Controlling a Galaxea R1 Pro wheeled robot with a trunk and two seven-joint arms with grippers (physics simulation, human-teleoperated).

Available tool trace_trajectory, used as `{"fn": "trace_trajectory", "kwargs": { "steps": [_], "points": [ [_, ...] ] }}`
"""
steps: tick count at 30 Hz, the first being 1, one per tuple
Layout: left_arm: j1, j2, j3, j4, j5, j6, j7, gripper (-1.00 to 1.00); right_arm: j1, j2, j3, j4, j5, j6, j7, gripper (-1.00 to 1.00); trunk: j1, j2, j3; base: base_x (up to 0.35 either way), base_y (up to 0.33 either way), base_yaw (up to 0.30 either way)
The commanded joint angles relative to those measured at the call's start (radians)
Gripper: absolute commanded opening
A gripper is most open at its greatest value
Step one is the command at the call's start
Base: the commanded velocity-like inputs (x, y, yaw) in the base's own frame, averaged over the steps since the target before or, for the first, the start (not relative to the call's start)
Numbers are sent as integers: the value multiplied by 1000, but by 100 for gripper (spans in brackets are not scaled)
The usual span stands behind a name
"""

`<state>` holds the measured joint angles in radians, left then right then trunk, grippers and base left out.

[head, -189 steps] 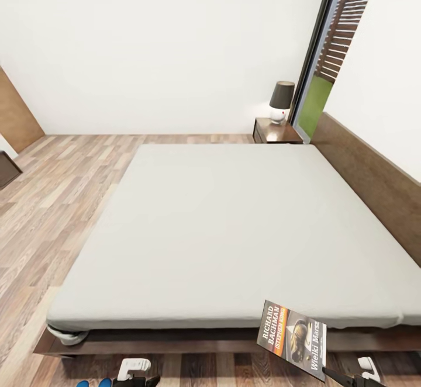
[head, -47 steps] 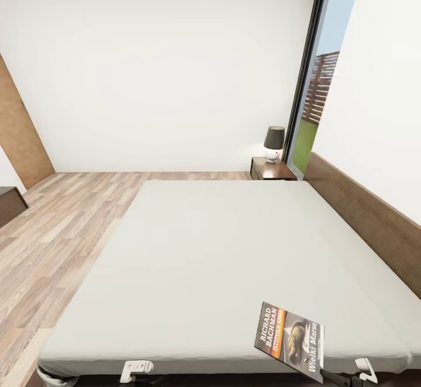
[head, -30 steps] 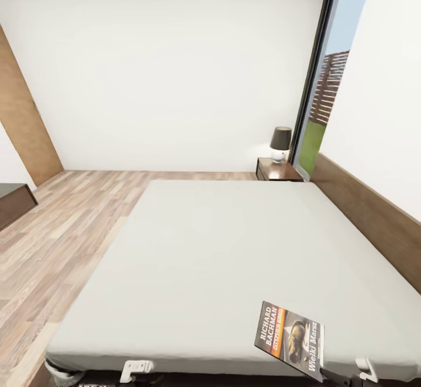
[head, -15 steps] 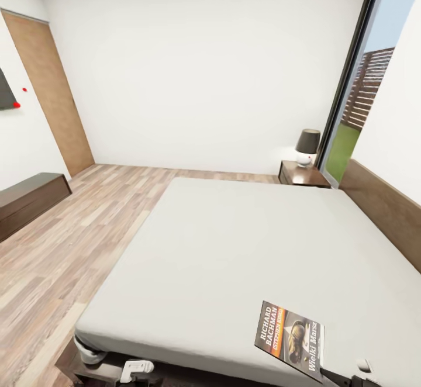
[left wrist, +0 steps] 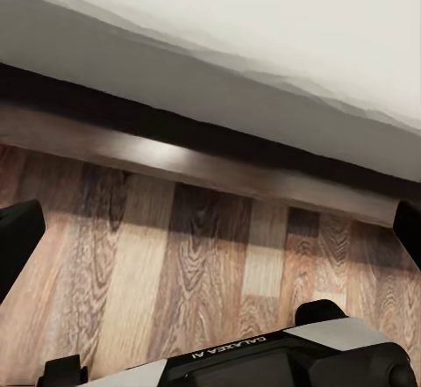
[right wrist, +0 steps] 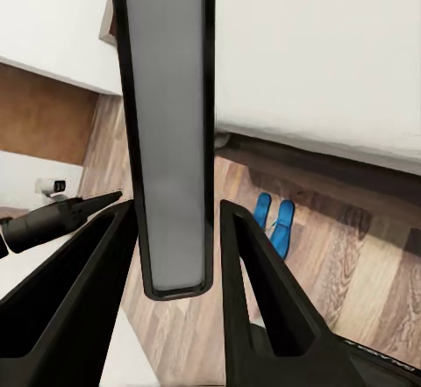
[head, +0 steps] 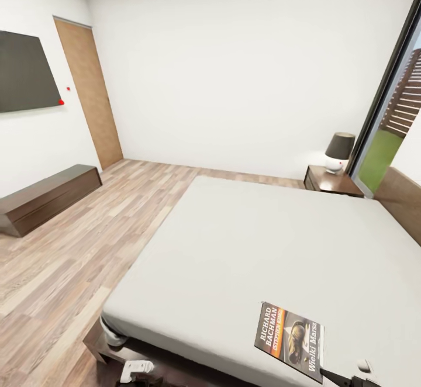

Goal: In the bedroom, move the book from the bed onto either nightstand, and place the two sandals side by side next to the bed.

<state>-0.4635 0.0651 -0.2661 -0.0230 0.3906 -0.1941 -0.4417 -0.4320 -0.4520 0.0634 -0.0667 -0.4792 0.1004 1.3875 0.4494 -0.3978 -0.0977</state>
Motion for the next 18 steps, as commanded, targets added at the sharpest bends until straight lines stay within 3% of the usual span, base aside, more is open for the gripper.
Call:
{"fn": "trace_trajectory", "kwargs": {
  "steps": [1,18],
  "points": [
    [-1,0,-8,2,8,-4,-3,100,-1,-1,1,-1,-9,10,3,-100,1,-2,-2,0,0,277],
    [-1,1,-8,2,8,-4,-3,100,-1,-1,1,-1,-10,10,4,-100,1,-2,-2,0,0,275]
  ]
}}
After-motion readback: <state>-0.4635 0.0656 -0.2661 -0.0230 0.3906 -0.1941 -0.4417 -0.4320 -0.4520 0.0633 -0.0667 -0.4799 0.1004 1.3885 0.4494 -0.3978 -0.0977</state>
